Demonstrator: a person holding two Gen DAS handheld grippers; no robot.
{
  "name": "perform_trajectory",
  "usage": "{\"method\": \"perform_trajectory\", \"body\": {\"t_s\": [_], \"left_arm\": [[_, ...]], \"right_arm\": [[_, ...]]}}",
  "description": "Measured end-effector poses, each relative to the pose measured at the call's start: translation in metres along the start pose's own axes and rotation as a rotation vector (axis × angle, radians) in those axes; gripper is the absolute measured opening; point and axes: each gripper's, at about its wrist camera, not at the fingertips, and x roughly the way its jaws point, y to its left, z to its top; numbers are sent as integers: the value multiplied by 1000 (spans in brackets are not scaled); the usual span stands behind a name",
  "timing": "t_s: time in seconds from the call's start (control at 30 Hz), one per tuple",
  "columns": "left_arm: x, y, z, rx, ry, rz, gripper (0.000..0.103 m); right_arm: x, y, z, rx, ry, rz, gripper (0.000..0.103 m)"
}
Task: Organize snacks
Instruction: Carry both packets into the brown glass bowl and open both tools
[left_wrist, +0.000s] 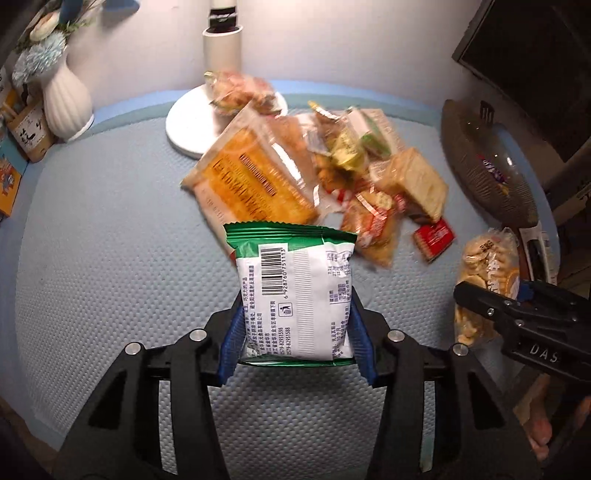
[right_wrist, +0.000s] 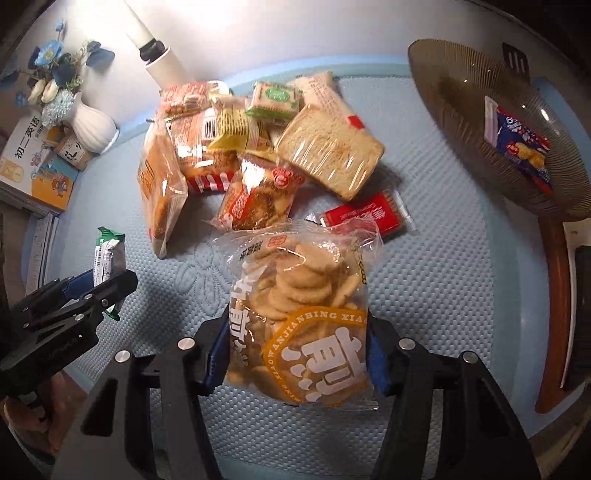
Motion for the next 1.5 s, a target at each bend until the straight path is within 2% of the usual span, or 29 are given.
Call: {"method": "perform_trajectory", "body": {"t_s": [0.2, 0.37, 0.5, 0.7, 0.77, 0.83, 1.0, 1.13, 1.2, 1.3, 1.33, 1.43, 1.5], "left_arm": [[-9, -60, 50, 88, -80, -115, 50], [6, -116, 87, 149, -76, -206, 50], [25, -152, 118, 177, -90, -255, 50], [49, -193, 161, 193, -85, -322, 52], [55, -199, 169, 200, -95, -328, 66], [62, -201, 173, 200, -88, -308, 67], [66, -180, 160, 157, -58, -304, 67], [54, -157, 137, 144, -51, -262, 67], [44, -138, 126, 118, -53, -248, 67], [24, -92, 108, 32, -61, -227, 67], [18, -73, 102, -8, -63, -218, 71], [9, -11, 83, -128, -61, -206, 92], [11, 29, 69, -196, -45, -172, 92]], "right_arm": [[-45, -38, 30, 52, -89, -14, 58], [-75, -91, 50, 83, -168, -64, 58], [-83, -131, 73, 138, -203, -131, 58], [-74, -171, 106, 197, -189, -138, 59], [-68, -181, 114, 211, -175, -119, 65], [-64, -189, 116, 223, -167, -115, 75], [-60, -196, 107, 231, -139, -107, 74], [-56, -176, 100, 192, -122, -109, 75], [-55, -158, 98, 158, -118, -112, 79], [-66, -123, 97, 89, -166, -107, 93], [-70, -110, 97, 65, -186, -101, 97], [-69, -72, 94, 6, -201, -56, 98], [-57, -49, 90, -32, -176, -47, 98]]}}
